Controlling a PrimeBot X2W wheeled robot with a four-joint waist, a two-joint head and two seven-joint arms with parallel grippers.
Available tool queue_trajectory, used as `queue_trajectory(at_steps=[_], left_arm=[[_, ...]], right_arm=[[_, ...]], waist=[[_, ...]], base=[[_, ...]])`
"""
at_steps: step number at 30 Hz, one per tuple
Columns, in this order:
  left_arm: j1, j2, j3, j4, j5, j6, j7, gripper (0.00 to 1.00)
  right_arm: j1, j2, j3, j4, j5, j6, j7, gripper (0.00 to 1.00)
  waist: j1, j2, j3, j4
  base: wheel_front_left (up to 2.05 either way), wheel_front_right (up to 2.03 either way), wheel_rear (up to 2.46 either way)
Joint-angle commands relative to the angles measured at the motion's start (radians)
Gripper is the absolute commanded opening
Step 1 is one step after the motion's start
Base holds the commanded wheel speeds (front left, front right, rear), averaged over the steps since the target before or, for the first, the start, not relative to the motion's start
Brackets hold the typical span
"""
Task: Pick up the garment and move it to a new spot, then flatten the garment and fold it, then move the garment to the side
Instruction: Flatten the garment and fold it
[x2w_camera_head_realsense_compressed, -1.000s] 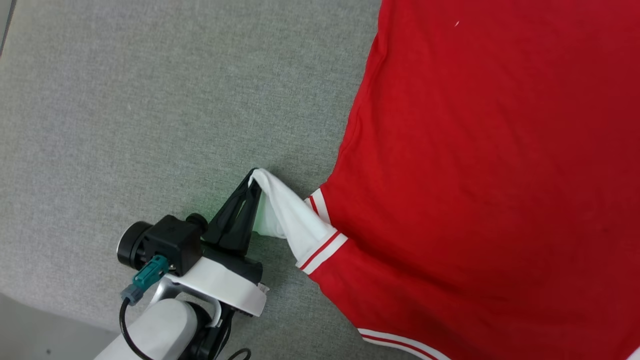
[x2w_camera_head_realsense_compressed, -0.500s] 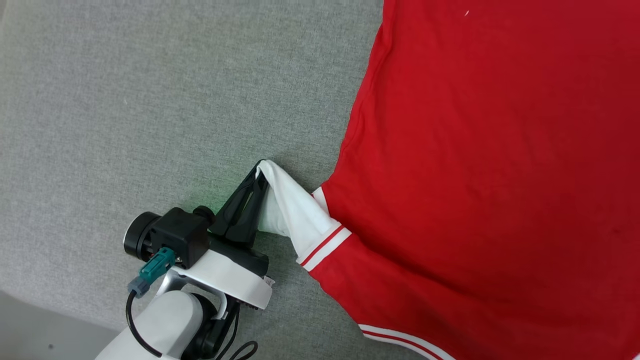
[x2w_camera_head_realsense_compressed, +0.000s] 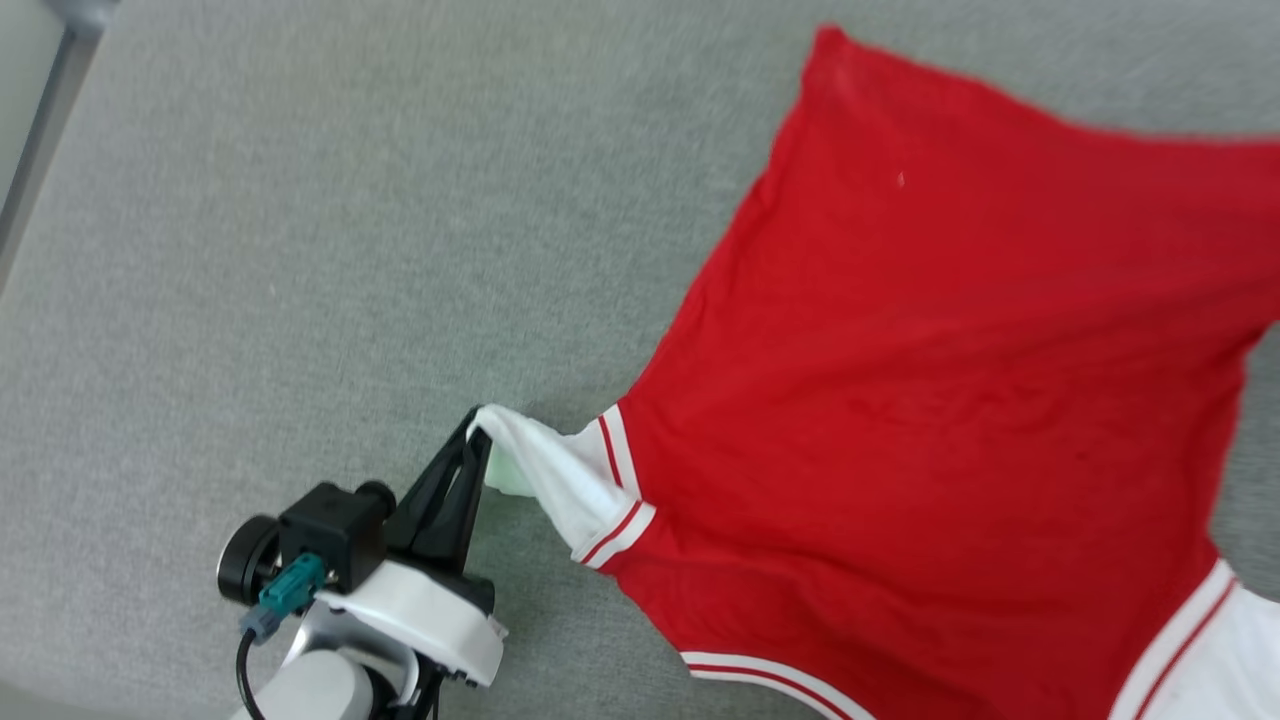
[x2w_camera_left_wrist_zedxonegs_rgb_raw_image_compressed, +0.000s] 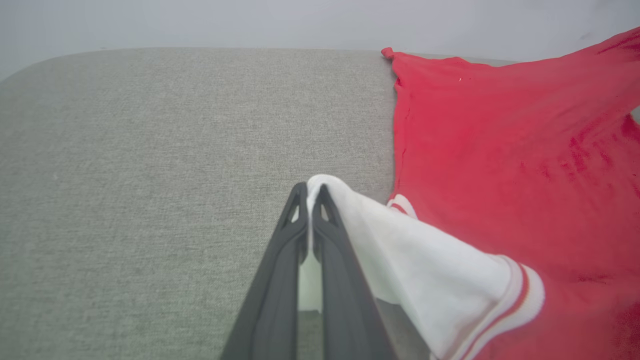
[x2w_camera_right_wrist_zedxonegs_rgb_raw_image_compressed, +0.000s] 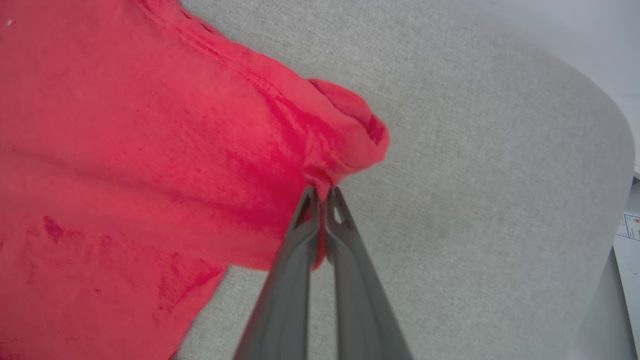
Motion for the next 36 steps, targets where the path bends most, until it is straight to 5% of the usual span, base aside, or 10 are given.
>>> queue_trajectory(at_steps=[1,13,23,31,32,33,36], left_arm=[[0.016,0.008,0.001,0.002,-0.004,0.006,0.003,0.0],[0.131,0.05,0.011,-0.01,-0.039,0.046,0.017,0.0],[0.163,0.069,0.014,-0.018,-0.05,0.059,0.02,0.0],[0.167,0.072,0.014,-0.01,-0.052,0.059,0.019,0.0],[0.169,0.074,0.017,-0.01,-0.055,0.061,0.019,0.0],[0.171,0.076,0.018,-0.01,-0.056,0.061,0.019,0.0],[0.176,0.081,0.018,-0.014,-0.055,0.067,0.021,0.0]], right_arm=[[0.045,-0.016,0.009,-0.013,0.017,-0.001,-0.009,0.0],[0.527,-0.135,-0.023,-0.168,0.18,-0.001,-0.124,0.0],[0.905,-0.023,-0.118,-0.171,0.212,-0.001,-0.201,0.0],[0.994,0.048,-0.11,-0.159,0.167,-0.001,-0.253,0.0],[0.988,0.056,-0.121,-0.163,0.167,-0.001,-0.267,0.09],[0.976,0.059,-0.132,-0.169,0.166,-0.001,-0.279,0.93],[0.946,0.063,-0.178,-0.186,0.163,-0.001,-0.311,1.0]], waist=[[0.0,0.0,-0.068,-0.04],[0.0,0.0,-0.214,-0.108],[0.0,0.0,-0.239,-0.131],[0.0,0.0,-0.242,-0.141],[0.0,0.0,-0.244,-0.144],[0.0,0.0,-0.247,-0.147],[0.0,0.0,-0.255,-0.149]], base=[[0.0,0.0,0.0],[0.0,0.0,0.0],[0.0,0.0,0.0],[0.0,0.0,0.0],[0.0,0.0,0.0],[0.0,0.0,0.0],[0.0,0.0,0.0]])
